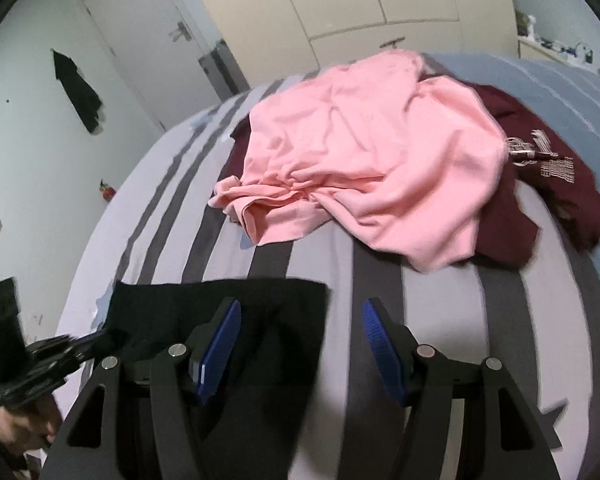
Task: Fold clothes
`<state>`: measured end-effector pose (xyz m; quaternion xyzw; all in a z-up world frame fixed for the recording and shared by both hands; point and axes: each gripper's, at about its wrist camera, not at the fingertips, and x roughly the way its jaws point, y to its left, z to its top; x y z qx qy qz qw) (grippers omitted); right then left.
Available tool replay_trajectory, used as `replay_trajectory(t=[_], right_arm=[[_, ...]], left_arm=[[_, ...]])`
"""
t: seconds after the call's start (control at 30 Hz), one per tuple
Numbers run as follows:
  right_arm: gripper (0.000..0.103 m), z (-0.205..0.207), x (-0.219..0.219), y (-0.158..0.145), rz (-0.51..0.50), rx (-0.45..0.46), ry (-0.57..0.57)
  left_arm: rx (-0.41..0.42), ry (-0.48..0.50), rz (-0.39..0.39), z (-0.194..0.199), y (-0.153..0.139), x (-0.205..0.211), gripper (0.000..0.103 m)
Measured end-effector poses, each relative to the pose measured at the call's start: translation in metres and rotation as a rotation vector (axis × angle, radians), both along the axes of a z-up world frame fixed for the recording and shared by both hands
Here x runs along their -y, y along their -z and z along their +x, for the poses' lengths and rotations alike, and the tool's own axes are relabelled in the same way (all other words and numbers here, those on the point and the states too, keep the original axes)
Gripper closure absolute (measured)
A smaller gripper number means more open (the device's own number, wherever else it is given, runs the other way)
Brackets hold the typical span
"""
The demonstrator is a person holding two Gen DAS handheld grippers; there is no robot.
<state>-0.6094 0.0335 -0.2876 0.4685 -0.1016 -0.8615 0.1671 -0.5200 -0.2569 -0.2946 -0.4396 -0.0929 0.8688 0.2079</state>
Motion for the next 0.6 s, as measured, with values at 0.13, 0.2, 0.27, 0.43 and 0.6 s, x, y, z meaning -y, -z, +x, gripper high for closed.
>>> replay_trajectory(t=[0.13, 0.2, 0.27, 0.43, 0.6], right_arm=[[0.044, -0.018, 0.002, 0.017, 0.008, 0.053, 0.044], [0.044, -0.015, 0.000, 0.022, -0.006, 0.058, 0.058], [0.044, -0.007, 0.001, 0.024, 0.005, 0.053, 0.043], [0.044, 0.020, 0.008, 0.028, -0.009, 0.042, -0.009], [0.044, 0.038, 0.023, 0.036, 0.003, 0.045, -0.056]], left_arm=[[-0.011, -0.012, -0.039, -0.006, -0.001, 0.008, 0.101], [-0.014, -0.019, -0.057, -0.016, -0.001, 0.013, 0.101], [-0.017, -0.025, -0.074, -0.026, -0.001, 0.018, 0.101], [-0.014, -0.047, -0.146, -0.056, -0.003, 0.033, 0.101], [0.027, -0.029, -0.221, -0.072, 0.003, 0.040, 0.101]])
